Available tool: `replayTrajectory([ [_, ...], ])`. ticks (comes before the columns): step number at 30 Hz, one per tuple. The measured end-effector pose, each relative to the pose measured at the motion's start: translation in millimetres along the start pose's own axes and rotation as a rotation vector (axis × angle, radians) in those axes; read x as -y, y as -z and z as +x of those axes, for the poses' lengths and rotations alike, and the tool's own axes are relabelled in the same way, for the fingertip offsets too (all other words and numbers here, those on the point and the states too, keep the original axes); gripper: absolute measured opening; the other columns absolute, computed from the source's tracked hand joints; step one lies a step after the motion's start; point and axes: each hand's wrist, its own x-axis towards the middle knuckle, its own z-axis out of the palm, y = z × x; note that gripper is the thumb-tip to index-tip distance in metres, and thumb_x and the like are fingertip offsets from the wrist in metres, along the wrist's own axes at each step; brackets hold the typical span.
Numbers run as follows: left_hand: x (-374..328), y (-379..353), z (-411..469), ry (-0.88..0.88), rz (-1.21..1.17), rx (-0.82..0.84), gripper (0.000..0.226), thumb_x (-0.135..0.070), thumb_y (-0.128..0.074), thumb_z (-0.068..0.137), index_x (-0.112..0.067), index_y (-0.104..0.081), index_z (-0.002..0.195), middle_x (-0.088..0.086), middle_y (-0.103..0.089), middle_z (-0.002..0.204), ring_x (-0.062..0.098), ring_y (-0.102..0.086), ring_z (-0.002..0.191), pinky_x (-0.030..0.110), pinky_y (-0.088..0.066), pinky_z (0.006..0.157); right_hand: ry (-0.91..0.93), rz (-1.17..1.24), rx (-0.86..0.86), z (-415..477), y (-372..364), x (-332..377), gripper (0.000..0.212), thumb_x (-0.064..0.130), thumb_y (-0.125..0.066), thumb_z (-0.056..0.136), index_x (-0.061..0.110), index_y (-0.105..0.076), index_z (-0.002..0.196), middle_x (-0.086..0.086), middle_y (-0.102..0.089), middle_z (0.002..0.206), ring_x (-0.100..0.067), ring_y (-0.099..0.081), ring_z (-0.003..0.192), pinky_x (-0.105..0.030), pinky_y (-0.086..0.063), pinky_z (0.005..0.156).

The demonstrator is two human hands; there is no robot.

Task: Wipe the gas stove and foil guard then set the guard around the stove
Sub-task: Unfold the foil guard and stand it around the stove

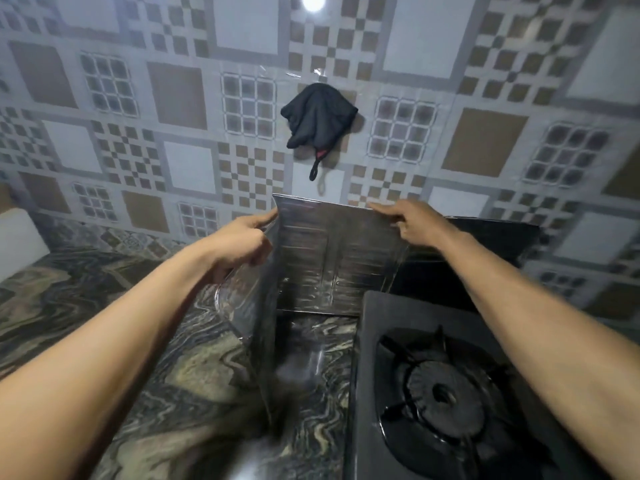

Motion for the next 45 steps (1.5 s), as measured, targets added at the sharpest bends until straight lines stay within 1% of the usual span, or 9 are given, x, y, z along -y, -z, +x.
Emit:
replayTrajectory([
  [3, -15, -29, 8, -0.015, 0.007, 0.031, 0.097, 0.020, -0.039, 0.069, -0.040, -0.045, 0.146, 0.011, -0.062, 0.127, 0.016, -0.048, 0.067, 0.026, -0.038, 0.053, -0.043, -0.008, -0.015, -21, 11, -33, 0.072, -0.008, -0.049, 0.094, 0.043, -0.042, 0.145, -0.007, -0.046, 0.151, -0.025, -0.052, 0.129, -0.018, -0.034, 0.098],
  [8, -35, -75, 22, -0.008, 0.015, 0.041, 0.092, 0.021, -0.036, 0.071, -0.036, -0.049, 0.142, 0.002, -0.051, 0.059, 0.008, -0.039, 0.048, 0.017, -0.032, 0.044, -0.071, -0.124, 0.026, -36, 20, -78, 0.066, 0.006, -0.052, 0.098, 0.046, -0.034, 0.148, -0.015, -0.056, 0.134, -0.032, -0.054, 0.119, -0.028, -0.039, 0.094],
  [11, -34, -96, 29, 0.000, 0.049, 0.035, 0.092, 0.020, -0.037, 0.069, -0.035, -0.050, 0.142, -0.007, -0.046, 0.045, 0.005, -0.037, 0.040, 0.020, -0.029, 0.045, -0.013, -0.129, 0.035, -33, 9, -78, 0.070, 0.013, -0.057, 0.099, 0.050, -0.026, 0.150, -0.011, -0.056, 0.131, -0.032, -0.054, 0.118, -0.035, -0.042, 0.094],
  [22, -51, -119, 25, 0.046, 0.077, -0.058, 0.090, 0.017, -0.040, 0.071, -0.037, -0.051, 0.142, -0.001, -0.063, 0.073, 0.009, -0.041, 0.053, 0.026, -0.035, 0.051, 0.170, -0.147, -0.183, -28, -14, -96, 0.076, 0.015, -0.060, 0.096, 0.053, -0.021, 0.149, 0.004, -0.049, 0.087, -0.019, -0.052, 0.078, -0.038, -0.046, 0.084],
  [29, -70, -152, 10, 0.080, 0.061, -0.004, 0.088, 0.020, -0.034, 0.078, -0.036, -0.046, 0.144, 0.000, -0.062, 0.076, 0.003, -0.050, 0.036, 0.018, -0.039, 0.037, 0.100, -0.112, -0.128, -59, 8, -146, 0.076, 0.004, -0.060, 0.095, 0.050, -0.031, 0.147, 0.005, -0.046, 0.091, -0.012, -0.061, 0.080, -0.037, -0.056, 0.076],
  [36, -84, -179, 6, 0.097, -0.019, 0.087, 0.063, 0.008, -0.047, 0.089, -0.031, -0.055, 0.138, 0.002, -0.072, 0.105, 0.014, -0.072, 0.078, 0.028, -0.060, 0.059, 0.033, -0.092, -0.071, -74, 15, -171, 0.076, 0.004, -0.059, 0.096, 0.051, -0.028, 0.147, 0.007, -0.041, 0.089, 0.001, -0.046, 0.070, -0.031, -0.053, 0.074],
  [40, -80, -180, 9, 0.082, 0.119, 0.060, 0.065, 0.006, -0.054, 0.080, -0.021, -0.052, 0.139, 0.007, -0.066, 0.123, 0.024, -0.067, 0.102, 0.034, -0.061, 0.080, 0.057, -0.231, -0.122, -75, 12, -170, 0.080, 0.009, -0.057, 0.095, 0.050, -0.018, 0.151, 0.003, -0.046, 0.100, -0.019, -0.056, 0.091, -0.041, -0.051, 0.087],
  [43, -77, -180, 6, 0.092, 0.258, 0.031, 0.085, 0.000, -0.068, 0.077, -0.010, -0.031, 0.153, 0.013, -0.054, 0.142, 0.034, -0.058, 0.121, 0.036, -0.052, 0.094, 0.144, -0.330, -0.193, -72, 7, -149, 0.084, 0.025, -0.066, 0.091, 0.036, -0.014, 0.156, -0.007, -0.047, 0.137, -0.029, -0.045, 0.125, -0.047, -0.037, 0.106],
  [45, -72, -178, 3, 0.106, 0.340, 0.004, 0.076, -0.010, -0.074, 0.073, -0.008, -0.044, 0.143, 0.015, -0.064, 0.126, 0.035, -0.063, 0.111, 0.037, -0.054, 0.090, 0.225, -0.245, -0.184, -66, 1, -124, 0.093, 0.040, -0.068, 0.089, 0.030, -0.008, 0.158, -0.007, -0.029, 0.159, -0.028, -0.031, 0.143, -0.046, -0.024, 0.118],
])
